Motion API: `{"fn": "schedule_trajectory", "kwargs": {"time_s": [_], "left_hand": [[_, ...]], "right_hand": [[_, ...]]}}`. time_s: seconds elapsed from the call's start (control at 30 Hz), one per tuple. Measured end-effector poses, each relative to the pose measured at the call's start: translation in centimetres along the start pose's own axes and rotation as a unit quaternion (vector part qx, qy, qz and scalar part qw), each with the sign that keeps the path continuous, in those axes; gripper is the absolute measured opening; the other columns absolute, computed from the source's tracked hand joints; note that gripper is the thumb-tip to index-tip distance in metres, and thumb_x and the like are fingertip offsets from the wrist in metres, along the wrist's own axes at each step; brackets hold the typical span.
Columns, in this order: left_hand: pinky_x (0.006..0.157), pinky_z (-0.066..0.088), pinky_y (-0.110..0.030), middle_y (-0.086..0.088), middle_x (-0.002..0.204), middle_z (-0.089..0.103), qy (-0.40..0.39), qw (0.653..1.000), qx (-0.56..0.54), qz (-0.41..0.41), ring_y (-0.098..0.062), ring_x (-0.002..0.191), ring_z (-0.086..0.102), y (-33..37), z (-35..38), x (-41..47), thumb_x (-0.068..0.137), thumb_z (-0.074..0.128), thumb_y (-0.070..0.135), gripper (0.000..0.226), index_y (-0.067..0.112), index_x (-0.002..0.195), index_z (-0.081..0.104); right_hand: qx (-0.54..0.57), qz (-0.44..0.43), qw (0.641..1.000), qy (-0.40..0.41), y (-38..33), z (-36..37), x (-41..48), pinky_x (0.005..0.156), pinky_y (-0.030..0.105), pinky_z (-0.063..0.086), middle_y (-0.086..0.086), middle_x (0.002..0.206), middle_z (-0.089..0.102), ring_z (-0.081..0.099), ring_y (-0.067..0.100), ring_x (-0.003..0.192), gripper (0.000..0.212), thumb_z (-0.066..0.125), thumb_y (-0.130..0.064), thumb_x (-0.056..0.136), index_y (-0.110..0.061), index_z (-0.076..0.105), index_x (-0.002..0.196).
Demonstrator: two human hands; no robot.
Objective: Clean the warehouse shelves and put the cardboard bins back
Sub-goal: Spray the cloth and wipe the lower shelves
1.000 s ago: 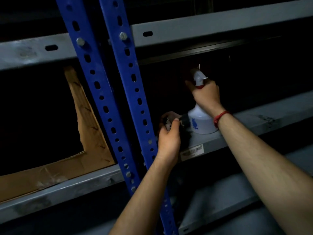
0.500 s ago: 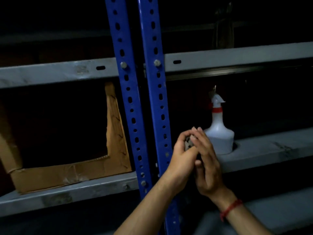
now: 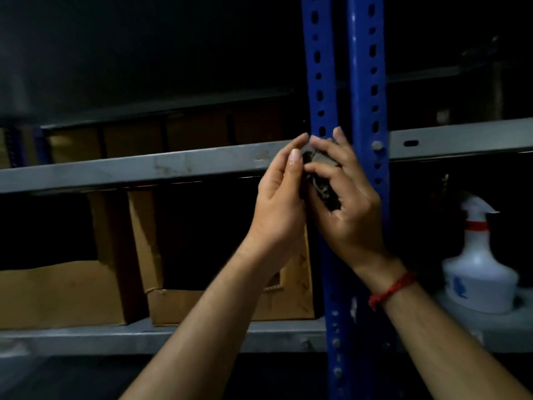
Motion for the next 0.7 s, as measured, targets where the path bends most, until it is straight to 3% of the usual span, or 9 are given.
{"fn": "schedule_trajectory", "kwargs": {"time_s": [0.1, 0.2, 0.27, 0.33, 0.4, 0.47, 0.6, 0.7], "left_hand": [[0.108, 0.047, -0.048, -0.011, 0.133, 0.063, -0.009, 0.999, 0.040, 0.022, -0.020, 0.124, 0.061, 2.1, -1.7, 0.3, 0.109, 0.036, 0.019, 0.035, 0.008, 0.136, 0.055], [0.098, 0.055, -0.040, -0.001, 0.117, 0.071, 0.005, 0.964, 0.239, 0.115, -0.010, 0.111, 0.067, 4.5, -4.3, 1.1, 0.104, 0.051, 0.017, 0.027, 0.010, 0.126, 0.065], [0.091, 0.057, -0.032, 0.008, 0.111, 0.070, 0.025, 0.899, 0.395, 0.186, -0.003, 0.103, 0.067, 6.0, -6.3, 1.4, 0.098, 0.062, 0.017, 0.022, 0.014, 0.118, 0.068], [0.098, 0.053, -0.032, 0.008, 0.120, 0.064, 0.021, 0.806, 0.536, 0.250, -0.005, 0.112, 0.060, 6.9, -7.8, 1.9, 0.092, 0.070, 0.026, 0.032, 0.020, 0.123, 0.064], [0.117, 0.032, -0.044, 0.003, 0.139, 0.053, 0.006, 0.710, 0.659, 0.250, -0.016, 0.133, 0.045, 6.7, -9.8, 3.0, 0.088, 0.071, 0.045, 0.056, 0.024, 0.137, 0.053], [0.122, 0.016, -0.050, 0.000, 0.142, 0.049, 0.004, 0.656, 0.723, 0.217, -0.022, 0.137, 0.039, 6.3, -12.0, 4.0, 0.087, 0.063, 0.060, 0.067, 0.026, 0.142, 0.046], [0.109, 0.030, -0.045, -0.001, 0.125, 0.056, 0.017, 0.626, 0.737, 0.254, -0.023, 0.117, 0.050, 6.1, -13.0, 4.1, 0.091, 0.055, 0.060, 0.059, 0.023, 0.137, 0.049], [0.109, 0.033, -0.047, -0.001, 0.123, 0.055, 0.027, 0.625, 0.735, 0.261, -0.022, 0.115, 0.050, 5.8, -12.8, 4.1, 0.091, 0.056, 0.058, 0.057, 0.023, 0.136, 0.049]], "right_hand": [[-0.006, -0.029, 1.000, -0.004, -0.7, 2.2, 1.3, 0.117, 0.048, 0.034, 0.021, 0.140, 0.052, 0.037, 0.037, 0.143, 0.024, 0.063, -0.002, 0.095, 0.007, 0.063, 0.118], [-0.045, -0.029, 0.999, 0.007, -0.2, 3.4, 2.5, 0.118, 0.046, 0.033, 0.019, 0.140, 0.052, 0.036, 0.035, 0.143, 0.033, 0.057, 0.004, 0.096, 0.005, 0.056, 0.129], [-0.084, -0.023, 0.996, 0.021, 0.4, 3.8, 3.4, 0.119, 0.042, 0.032, 0.019, 0.140, 0.053, 0.037, 0.033, 0.142, 0.038, 0.054, 0.007, 0.096, 0.005, 0.053, 0.134], [-0.129, -0.021, 0.991, 0.029, 0.7, 4.1, 3.8, 0.118, 0.042, 0.032, 0.018, 0.138, 0.054, 0.038, 0.031, 0.142, 0.037, 0.052, 0.004, 0.097, 0.003, 0.055, 0.133], [-0.156, -0.009, 0.987, 0.036, 0.8, 4.4, 3.9, 0.120, 0.039, 0.030, 0.017, 0.136, 0.056, 0.040, 0.031, 0.141, 0.034, 0.051, -0.002, 0.097, 0.002, 0.058, 0.130], [-0.178, 0.005, 0.983, 0.038, 0.7, 4.7, 4.0, 0.119, 0.038, 0.030, 0.016, 0.134, 0.058, 0.041, 0.032, 0.139, 0.033, 0.053, -0.012, 0.097, 0.000, 0.060, 0.127], [-0.217, 0.037, 0.974, 0.055, 0.2, 5.7, 4.1, 0.117, 0.048, 0.030, 0.015, 0.130, 0.060, 0.044, 0.032, 0.135, 0.035, 0.052, -0.032, 0.102, -0.004, 0.062, 0.122], [-0.220, 0.049, 0.970, 0.093, -0.2, 5.9, 4.1, 0.116, 0.046, 0.032, 0.015, 0.124, 0.062, 0.049, 0.030, 0.130, 0.030, 0.047, -0.027, 0.105, -0.004, 0.063, 0.117]]}}
Point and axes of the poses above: each hand's wrist, its own x-axis towards the middle knuckle, its own z-axis out of the palm, y = z × x, the point moved 7 cm from there along x, towards the middle knuckle
